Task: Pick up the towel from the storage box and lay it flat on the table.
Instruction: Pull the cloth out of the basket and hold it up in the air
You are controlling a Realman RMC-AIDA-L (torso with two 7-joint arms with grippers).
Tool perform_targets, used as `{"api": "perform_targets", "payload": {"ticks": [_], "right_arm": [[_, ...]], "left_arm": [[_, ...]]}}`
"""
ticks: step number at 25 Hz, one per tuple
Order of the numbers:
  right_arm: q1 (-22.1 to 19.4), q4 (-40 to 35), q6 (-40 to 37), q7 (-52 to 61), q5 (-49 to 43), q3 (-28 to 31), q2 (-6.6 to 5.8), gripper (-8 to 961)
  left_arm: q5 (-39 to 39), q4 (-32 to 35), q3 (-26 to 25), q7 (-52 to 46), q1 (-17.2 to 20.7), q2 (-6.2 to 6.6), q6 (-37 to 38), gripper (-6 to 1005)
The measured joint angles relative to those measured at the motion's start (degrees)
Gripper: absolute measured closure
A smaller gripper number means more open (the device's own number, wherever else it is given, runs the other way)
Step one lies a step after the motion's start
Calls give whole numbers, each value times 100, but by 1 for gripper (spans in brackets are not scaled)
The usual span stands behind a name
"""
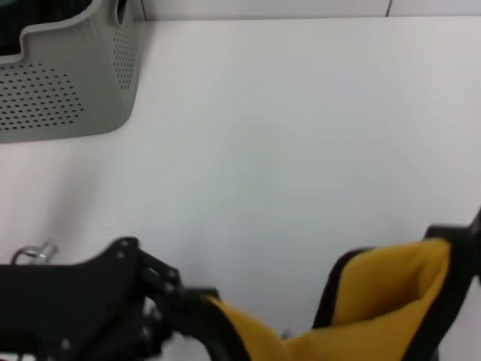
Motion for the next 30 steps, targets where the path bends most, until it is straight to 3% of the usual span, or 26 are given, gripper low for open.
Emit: {"api": "perform_targets", "payload": {"ticks": [2,5,7,10,14,21,25,30], "right_arm": [[-21,252,-17,-53,-49,88,43,944],[380,1097,-241,-334,-596,22,106,945],[838,1865,-476,-689,-983,-196,103,945],[1530,2930,-643,-1133,-1237,-382,55,945],[1956,3380,-666,-1427,-1301,-362,-8,944],[1866,3372,-948,-2348,-1506,-277,-16,945],[1850,4072,-1495,-3424,-1461,-347,0,944],[2124,4975,-1595,-4449,-1128,-551,41,947]], "left_arm": [[128,-523,-388,96,-137,-25,-11,984],[817,-2080,-1386,491,-843,-77,-29,984],[1331,-3117,-1974,866,-1296,11,-35,984],[1656,-3908,-2270,1229,-1602,109,-37,984],[1591,-3826,-2471,1314,-1540,78,-36,984],[669,-3642,-3378,1301,-1465,-24,-23,986],[-247,-3604,-3381,1162,-1633,-63,-10,985],[-429,-3441,-3250,1100,-1946,-214,-8,985]]}}
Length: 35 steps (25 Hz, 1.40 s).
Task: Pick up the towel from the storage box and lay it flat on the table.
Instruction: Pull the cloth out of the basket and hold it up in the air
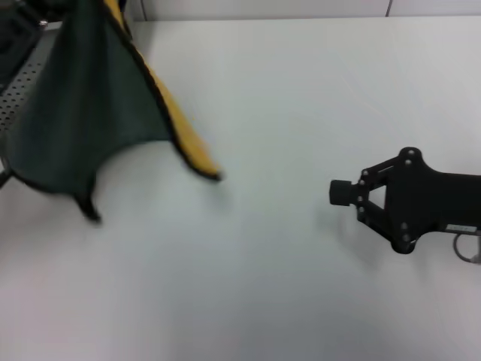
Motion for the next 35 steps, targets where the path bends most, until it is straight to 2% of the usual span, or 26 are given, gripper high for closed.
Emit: {"api": "perform_targets", "payload": {"ticks": [6,8,14,19,25,30,35], "right_arm": [[203,281,-180,-392,314,-151,6,945],[207,406,-442,-625,673,-386,8,943],[192,489,-1501,-1913,1862,-1994,22,736],[141,377,-1608,-2652,2247,-2619,26,531],[25,407,-1925,-3960,3086,-3243,34,445],[45,379,-2730,-5008,3793,-3784,56,444],[107,190,-3461,-5597,4143,-4057,86,443]], "left_arm": [[-52,176,220,202,-113,-90,-5,986],[-171,163,221,241,-126,-103,-6,986],[-514,-91,234,640,-169,-166,-10,986],[-760,-551,241,1192,-332,-173,-18,985],[-813,-830,229,1683,-535,-176,-29,985],[-909,-896,227,1831,-640,-183,-50,985],[-961,-1006,242,1953,-742,-186,-82,986]]}}
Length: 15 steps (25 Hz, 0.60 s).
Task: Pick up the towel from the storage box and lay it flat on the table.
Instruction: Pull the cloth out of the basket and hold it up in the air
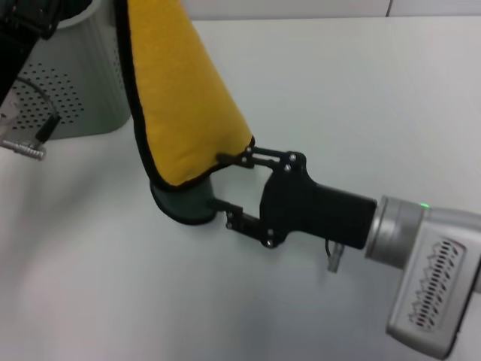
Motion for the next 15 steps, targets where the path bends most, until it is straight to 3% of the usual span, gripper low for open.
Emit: {"api": "perform_targets", "payload": {"ticks": [7,15], "right_arm": [[1,-501,-646,-7,-23,-38,4,443],[43,-726,-757,-13,24,184,3,443]], "left_arm": [[-4,-66,-8,7,-91,1,-8,985],[-4,-83,-23,9,-122,-3,-43,986]]}}
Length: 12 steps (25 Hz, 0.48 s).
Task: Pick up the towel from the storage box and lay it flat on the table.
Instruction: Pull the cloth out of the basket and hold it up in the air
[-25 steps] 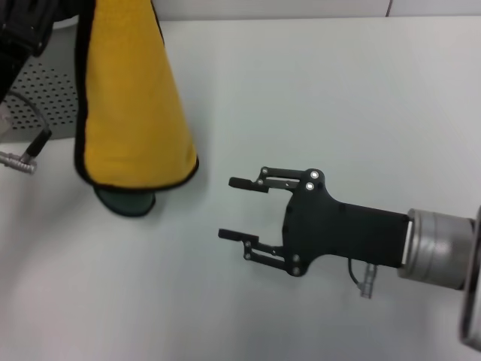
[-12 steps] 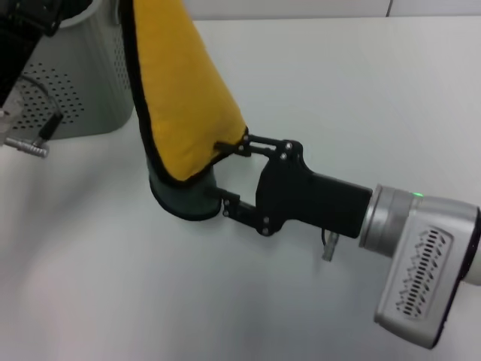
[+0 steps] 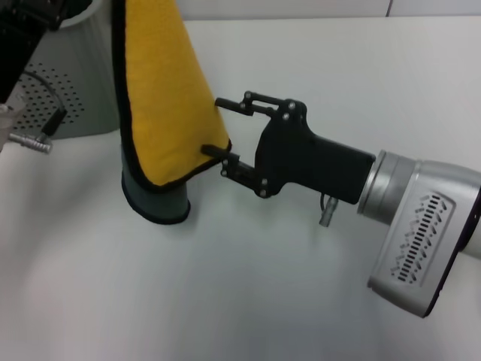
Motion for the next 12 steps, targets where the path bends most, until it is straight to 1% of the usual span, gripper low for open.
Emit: {"api": "perform_targets", "payload": {"ticks": [6,8,12], "right_arm": [[66,-33,-5,-2,-4,-187,-2,443],[-9,-234,3,-2,-37,-392,1,443],[-130,-450,14,-2,-40,-448,1,443]], "left_arm": [[-191,-232,9,238,-83,-4,-51,985],[-321,-335,11,370,-99,-7,-54,986],[-651,-601,13,666,-209,-13,-131,986]]}}
